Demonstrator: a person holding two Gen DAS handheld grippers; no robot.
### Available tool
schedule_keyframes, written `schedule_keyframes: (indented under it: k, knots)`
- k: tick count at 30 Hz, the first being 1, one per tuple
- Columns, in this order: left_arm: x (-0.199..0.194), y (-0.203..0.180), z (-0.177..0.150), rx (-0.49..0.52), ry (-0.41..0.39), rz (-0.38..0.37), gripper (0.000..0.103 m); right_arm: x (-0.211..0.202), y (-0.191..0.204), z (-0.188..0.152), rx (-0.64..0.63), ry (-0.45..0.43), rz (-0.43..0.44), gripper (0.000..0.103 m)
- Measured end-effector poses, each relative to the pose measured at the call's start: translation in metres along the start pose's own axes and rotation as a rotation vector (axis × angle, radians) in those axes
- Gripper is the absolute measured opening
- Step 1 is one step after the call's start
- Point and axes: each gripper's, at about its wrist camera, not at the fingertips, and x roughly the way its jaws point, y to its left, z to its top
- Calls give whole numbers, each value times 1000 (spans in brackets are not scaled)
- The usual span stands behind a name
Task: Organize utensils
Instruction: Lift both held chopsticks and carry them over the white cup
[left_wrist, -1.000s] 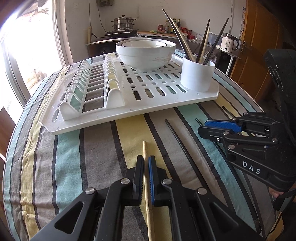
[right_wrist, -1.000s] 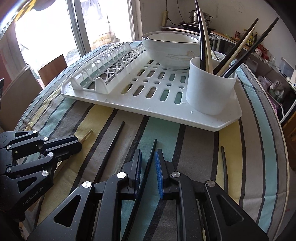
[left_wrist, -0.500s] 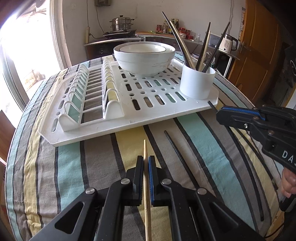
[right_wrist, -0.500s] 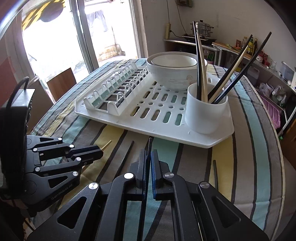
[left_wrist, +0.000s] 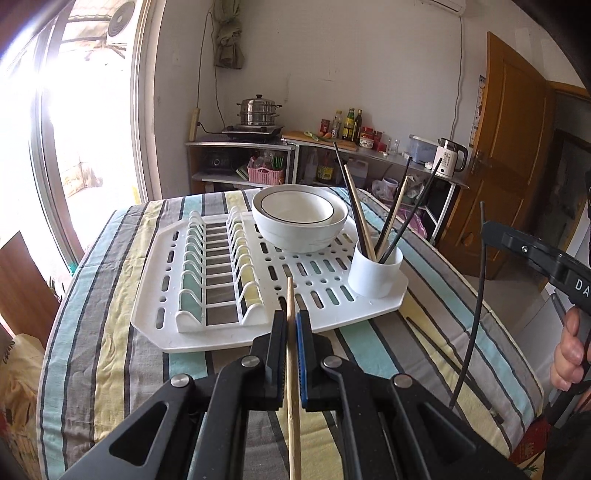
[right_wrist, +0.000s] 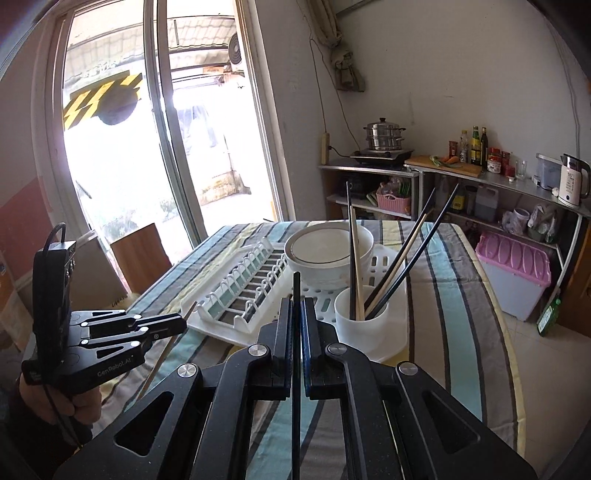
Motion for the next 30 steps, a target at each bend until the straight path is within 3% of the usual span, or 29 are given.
schedule_keyframes:
  k: [8, 10, 13, 16, 18, 23, 30]
  knots:
    - [-13, 2, 1, -30, -108, -52, 5, -20, 1, -4, 3, -39, 7, 4]
    - [-2, 6, 0, -47, -95, -61, 5, -22, 0, -5, 4, -41, 5, 4]
    - [27, 13, -5, -99, 18, -85, 5, -25, -1, -6, 5, -41, 2, 4]
    - [57, 15, -19, -112, 180, -44, 5, -25, -2, -5, 1, -39, -1, 4]
    - [71, 17, -30, -121, 242, -45, 5, -24, -2, -5, -3, -35, -1, 4]
    - [94, 19, -49, -112, 332, -18, 5, -18, 0, -4, -13, -27, 2, 4]
    - [115, 19, -45, -66, 414, 12, 5, -17, 1, -4, -16, -24, 4, 4]
